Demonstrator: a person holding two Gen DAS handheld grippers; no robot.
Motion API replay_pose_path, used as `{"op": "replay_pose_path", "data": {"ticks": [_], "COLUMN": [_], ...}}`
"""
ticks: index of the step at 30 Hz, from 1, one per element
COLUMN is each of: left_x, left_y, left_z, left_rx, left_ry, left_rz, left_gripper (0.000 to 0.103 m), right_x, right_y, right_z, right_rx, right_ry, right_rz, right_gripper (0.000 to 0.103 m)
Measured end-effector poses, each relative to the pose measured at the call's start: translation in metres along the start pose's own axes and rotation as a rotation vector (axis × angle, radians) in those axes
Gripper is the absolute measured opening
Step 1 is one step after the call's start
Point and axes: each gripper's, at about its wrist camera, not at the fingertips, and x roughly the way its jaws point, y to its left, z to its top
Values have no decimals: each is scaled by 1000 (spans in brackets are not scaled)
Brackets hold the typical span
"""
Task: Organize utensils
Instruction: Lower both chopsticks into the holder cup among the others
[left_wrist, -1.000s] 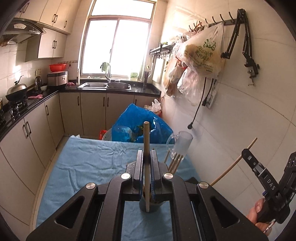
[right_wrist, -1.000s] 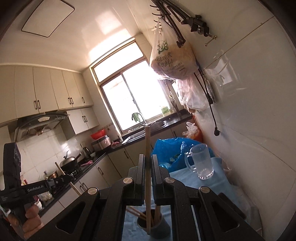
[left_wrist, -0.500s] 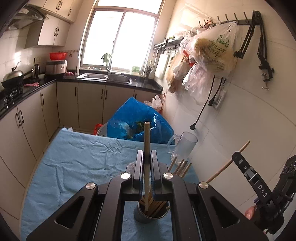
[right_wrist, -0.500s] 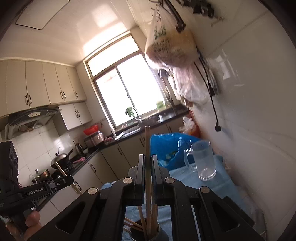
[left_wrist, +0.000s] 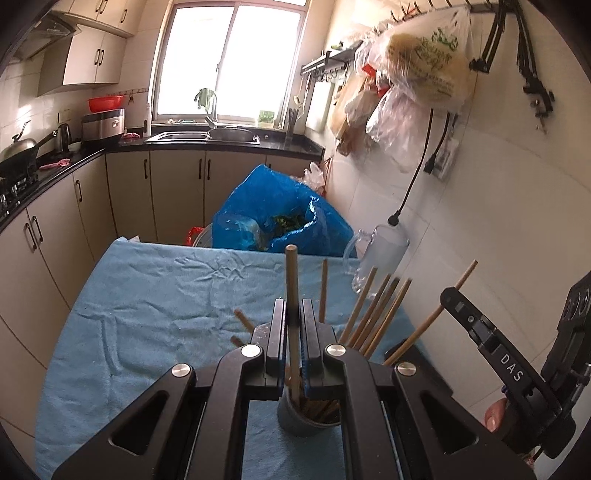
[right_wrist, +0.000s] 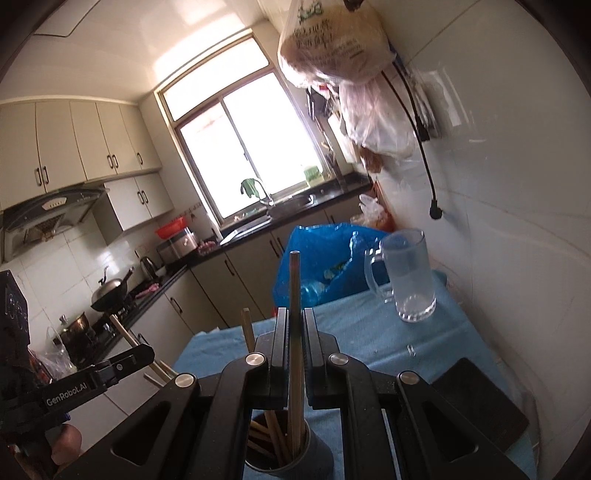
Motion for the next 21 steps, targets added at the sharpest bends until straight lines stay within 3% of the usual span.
{"op": "replay_pose_path", "data": {"ticks": [21], "left_x": [31], "left_y": [-6], "left_z": [-25], "left_rx": [85], "left_ry": [23], "left_rz": [87], "left_gripper": [9], "right_x": [31], "right_y": [-8], "right_z": [-32], "right_rx": [-2], "right_ry": [101], "right_rz": [-21], "right_gripper": [7]}}
